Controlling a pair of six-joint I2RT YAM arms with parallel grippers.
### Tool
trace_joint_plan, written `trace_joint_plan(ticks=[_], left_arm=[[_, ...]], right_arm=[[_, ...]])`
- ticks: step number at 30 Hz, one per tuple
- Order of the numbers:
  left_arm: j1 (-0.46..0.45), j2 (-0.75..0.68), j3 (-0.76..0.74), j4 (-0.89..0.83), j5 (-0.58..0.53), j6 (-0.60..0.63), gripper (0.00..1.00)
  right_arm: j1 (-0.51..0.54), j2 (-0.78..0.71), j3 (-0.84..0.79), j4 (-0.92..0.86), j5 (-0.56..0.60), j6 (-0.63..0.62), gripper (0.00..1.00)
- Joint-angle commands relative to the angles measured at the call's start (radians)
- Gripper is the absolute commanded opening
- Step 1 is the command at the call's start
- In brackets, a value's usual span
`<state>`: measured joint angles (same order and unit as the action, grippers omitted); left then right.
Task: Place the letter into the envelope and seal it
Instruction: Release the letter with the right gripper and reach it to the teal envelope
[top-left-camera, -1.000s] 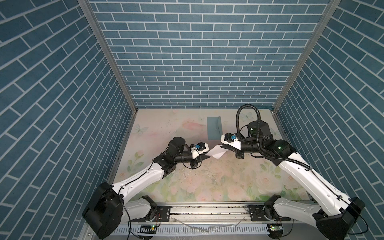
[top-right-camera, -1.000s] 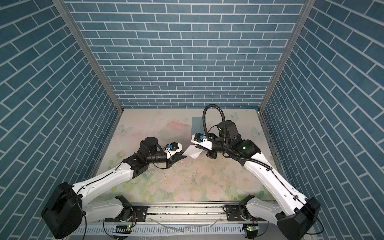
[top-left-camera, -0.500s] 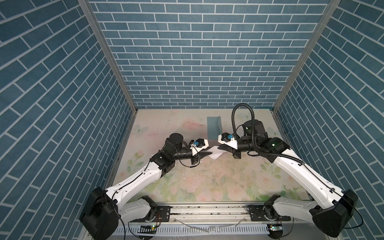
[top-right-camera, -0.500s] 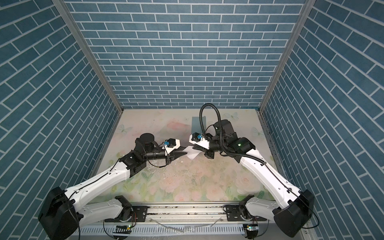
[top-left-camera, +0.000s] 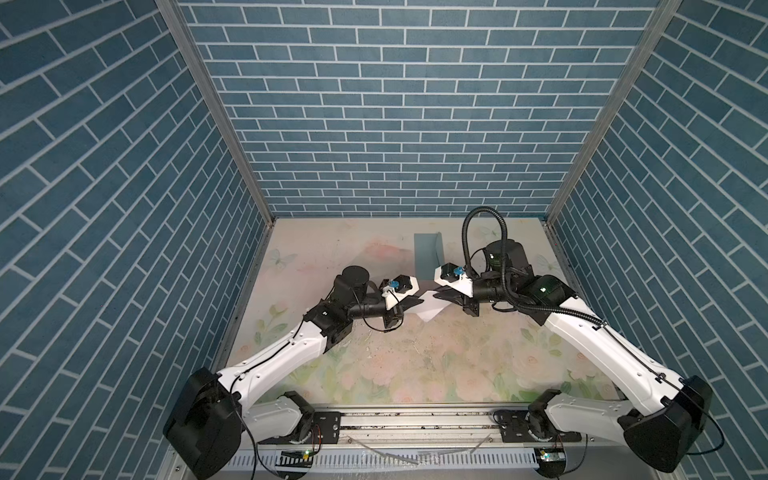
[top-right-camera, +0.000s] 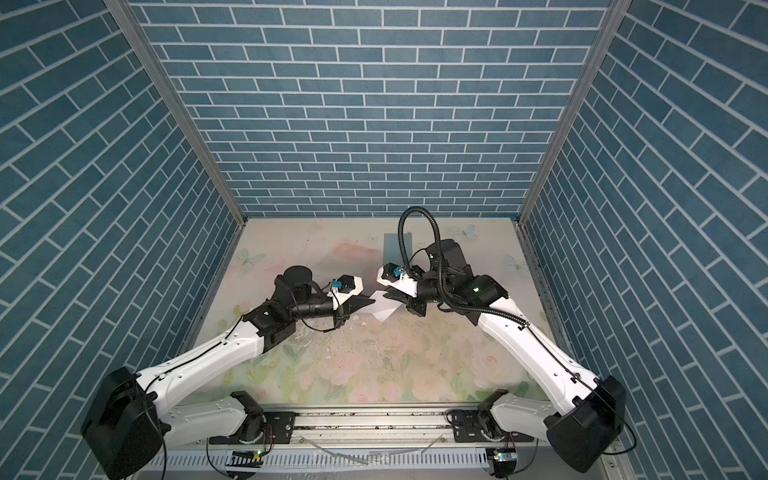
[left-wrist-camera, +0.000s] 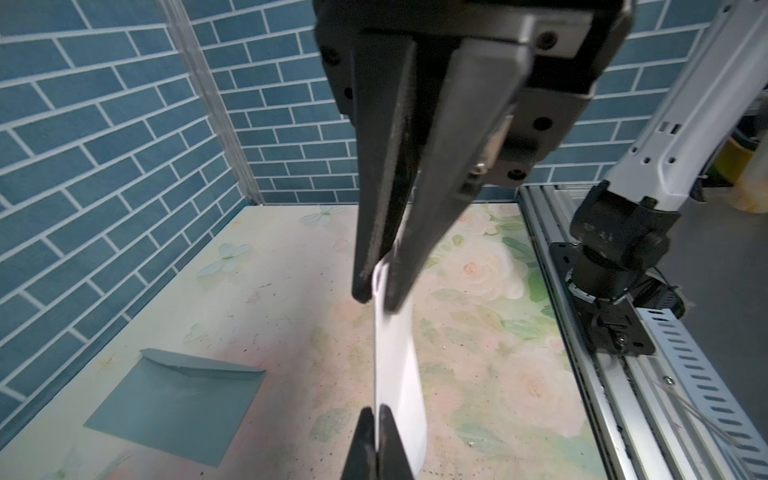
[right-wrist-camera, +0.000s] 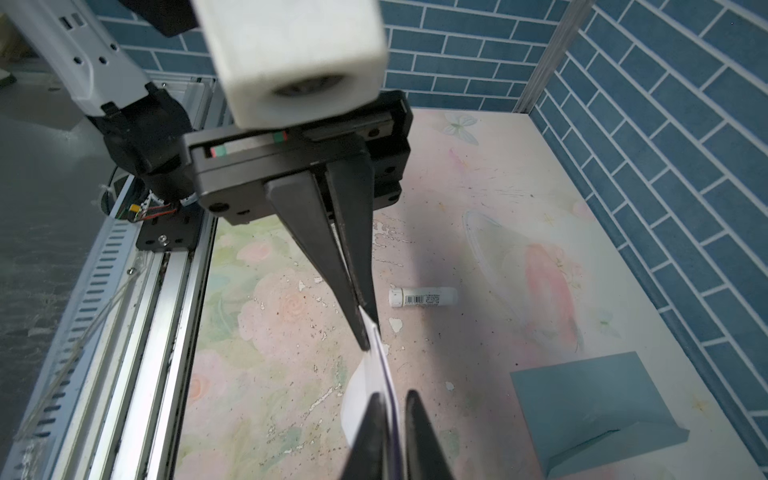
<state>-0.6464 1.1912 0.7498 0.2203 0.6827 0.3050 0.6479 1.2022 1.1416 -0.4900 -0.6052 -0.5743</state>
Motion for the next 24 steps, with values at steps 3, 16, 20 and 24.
trace_joint_plan(ticks=[3,16,20,24], left_arm=[[0.000,-0.040,0.027,-0.063,-0.310,-0.133,0.00],[0.083,-0.085,0.098,-0.395,-0.606,-0.445,0.00],[0.085,-0.080,0.123,-0.549,-0.664,-0.546,0.00],[0.085,-0.081,0.127,-0.641,-0.645,-0.606,0.00]], right_arm=[[0.003,-0.016,-0.045,0.167,0.169,0.208,0.40],[0.002,0.236,0.135,0.153,0.830,0.633,0.75],[-0.001,0.379,0.226,0.128,0.914,0.683,0.81],[-0.007,0.493,0.294,0.131,0.955,0.734,0.97]])
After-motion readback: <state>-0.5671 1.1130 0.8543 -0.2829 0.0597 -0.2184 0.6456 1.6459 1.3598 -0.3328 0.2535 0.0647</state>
